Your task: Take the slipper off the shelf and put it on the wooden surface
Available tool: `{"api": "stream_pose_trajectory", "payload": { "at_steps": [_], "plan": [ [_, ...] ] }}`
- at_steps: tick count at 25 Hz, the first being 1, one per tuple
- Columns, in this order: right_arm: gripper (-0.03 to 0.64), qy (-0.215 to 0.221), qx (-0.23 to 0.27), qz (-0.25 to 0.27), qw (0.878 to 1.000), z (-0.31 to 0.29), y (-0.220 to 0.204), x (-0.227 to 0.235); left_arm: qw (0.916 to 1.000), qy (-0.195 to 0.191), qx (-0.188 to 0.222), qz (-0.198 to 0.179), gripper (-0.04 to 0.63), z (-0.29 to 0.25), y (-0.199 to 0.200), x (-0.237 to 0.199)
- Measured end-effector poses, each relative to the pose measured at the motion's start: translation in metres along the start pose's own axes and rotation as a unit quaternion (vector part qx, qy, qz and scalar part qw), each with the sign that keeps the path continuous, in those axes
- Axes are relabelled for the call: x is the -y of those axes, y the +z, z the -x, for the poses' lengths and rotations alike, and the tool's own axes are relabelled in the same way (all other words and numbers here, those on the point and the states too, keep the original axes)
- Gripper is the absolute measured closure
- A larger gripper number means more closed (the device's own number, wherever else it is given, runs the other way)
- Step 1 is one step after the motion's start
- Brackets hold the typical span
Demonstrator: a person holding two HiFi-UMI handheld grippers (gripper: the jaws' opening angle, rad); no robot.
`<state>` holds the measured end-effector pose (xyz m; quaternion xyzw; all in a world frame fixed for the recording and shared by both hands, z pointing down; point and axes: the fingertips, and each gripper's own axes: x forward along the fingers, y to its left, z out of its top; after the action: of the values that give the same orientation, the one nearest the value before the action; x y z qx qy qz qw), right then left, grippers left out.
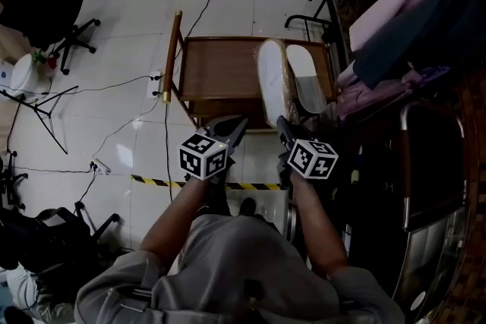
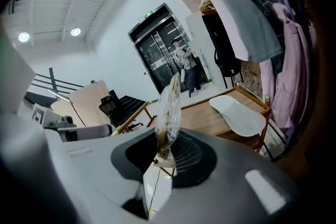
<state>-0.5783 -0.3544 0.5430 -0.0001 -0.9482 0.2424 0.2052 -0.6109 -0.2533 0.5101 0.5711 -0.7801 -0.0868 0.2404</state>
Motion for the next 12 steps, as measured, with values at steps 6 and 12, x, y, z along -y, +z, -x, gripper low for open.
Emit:
{"api": "stream_pose_trajectory", "payload": {
  "at_steps": [6, 12],
  "plan": [
    [0.56, -0.029, -0.018, 0.0, 0.999, -0.067, 0.011, 0.001, 0.9996, -0.021, -0.005, 0.017, 0.592, -0.023, 0.021, -0.065],
    [0.56, -0.056, -0.036, -0.021, 0.998, -0.125, 0.0, 0.004, 0.9985, -0.039, -0.026, 0.03, 0.591, -0.033, 0.026, -0.104]
  ]
}}
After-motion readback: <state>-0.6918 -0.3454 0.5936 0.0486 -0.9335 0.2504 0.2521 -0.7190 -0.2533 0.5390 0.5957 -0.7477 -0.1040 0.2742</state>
